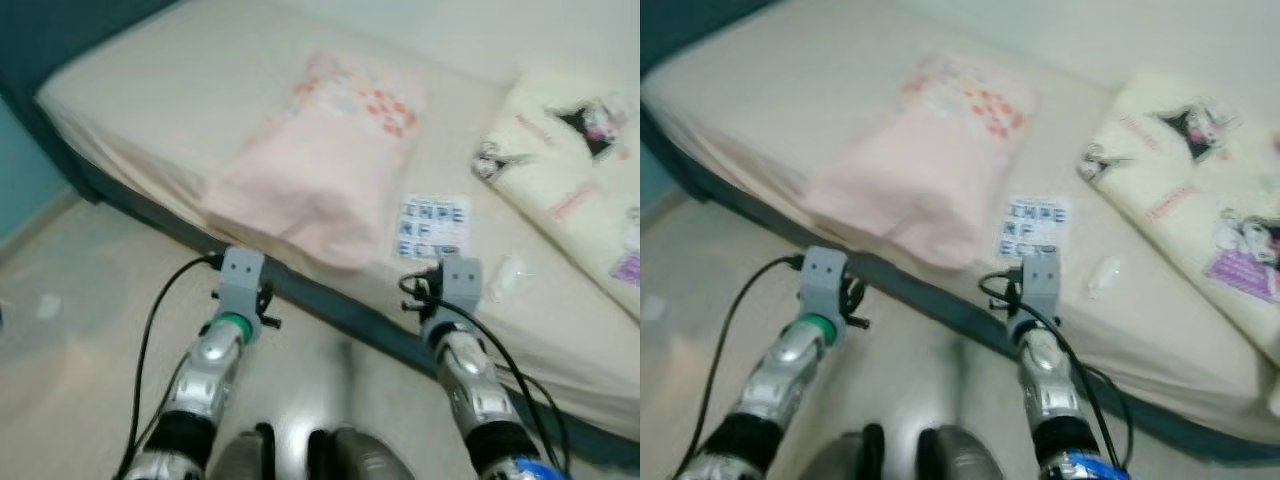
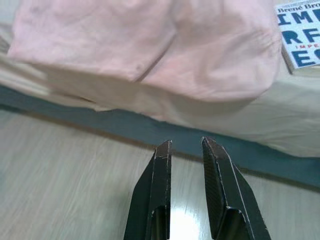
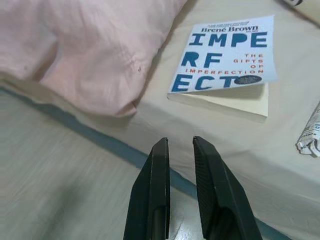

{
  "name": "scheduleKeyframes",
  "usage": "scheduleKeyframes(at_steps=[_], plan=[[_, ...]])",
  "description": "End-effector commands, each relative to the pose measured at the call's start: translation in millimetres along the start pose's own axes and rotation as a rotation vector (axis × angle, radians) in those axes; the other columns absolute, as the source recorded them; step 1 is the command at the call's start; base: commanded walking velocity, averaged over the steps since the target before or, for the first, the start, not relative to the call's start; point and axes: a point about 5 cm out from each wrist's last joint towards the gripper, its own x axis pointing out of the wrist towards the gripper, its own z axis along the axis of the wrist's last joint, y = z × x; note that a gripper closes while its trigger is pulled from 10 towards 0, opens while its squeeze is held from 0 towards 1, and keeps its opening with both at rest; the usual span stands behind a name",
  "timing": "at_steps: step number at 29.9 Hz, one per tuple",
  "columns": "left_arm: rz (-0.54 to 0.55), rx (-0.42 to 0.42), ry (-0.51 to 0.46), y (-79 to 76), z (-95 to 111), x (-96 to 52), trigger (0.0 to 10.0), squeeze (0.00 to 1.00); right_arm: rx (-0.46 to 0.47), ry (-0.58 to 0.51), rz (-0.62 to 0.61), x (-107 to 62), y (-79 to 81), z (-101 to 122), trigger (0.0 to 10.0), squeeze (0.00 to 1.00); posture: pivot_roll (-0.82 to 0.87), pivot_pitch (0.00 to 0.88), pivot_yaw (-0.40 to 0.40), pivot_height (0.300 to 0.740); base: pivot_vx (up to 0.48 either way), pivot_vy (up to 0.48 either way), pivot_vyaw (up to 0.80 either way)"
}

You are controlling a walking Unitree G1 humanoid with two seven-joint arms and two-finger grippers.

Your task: Clean up the room

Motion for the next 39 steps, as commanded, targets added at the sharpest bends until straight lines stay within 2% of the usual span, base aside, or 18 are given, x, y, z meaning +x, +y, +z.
scheduleKeyframes(at_steps=[1, 13, 23, 31, 39], plan=[[0.0, -0.013, 0.044, -1.2, -12.2, -4.1, 10.0, 0.0, 0.008, 0.021, -0.019, -3.2, -5.8, -5.6, 10.0, 0.0, 0.05, 0.154, 0.02, 0.74, 0.0, -0.386, 0.0], [-0.031, -0.011, 0.067, -6.8, -12.0, -0.8, 10.0, 0.0, 0.013, 0.02, -0.039, -4.9, -11.8, -7.3, 10.0, 0.0, 0.04, 0.145, 0.033, 0.74, 0.0, -0.318, 0.0], [-0.03, -0.026, 0.09, -7.3, -15.2, -0.6, 10.0, 0.0, 0.016, 0.016, -0.042, -4.8, -13.6, -7.0, 10.0, 0.0, 0.03, 0.136, 0.036, 0.74, 0.0, 0.466, 0.0], [-0.061, 0.006, 0.087, -14.2, -13.5, 2.0, 10.0, 0.0, 0.016, 0.005, -0.048, -5.7, -14.2, -5.5, 10.0, 0.0, 0.03, 0.136, 0.047, 0.74, 0.0, 0.0, 0.0], [-0.013, 0.001, 0.037, -16.2, -15.7, -1.0, 10.0, 0.0, 0.012, -0.013, -0.071, -12.4, -17.9, -9.6, 10.0, 0.0, 0.02, 0.133, 0.035, 0.74, 0.0, 0.0, 0.0]])
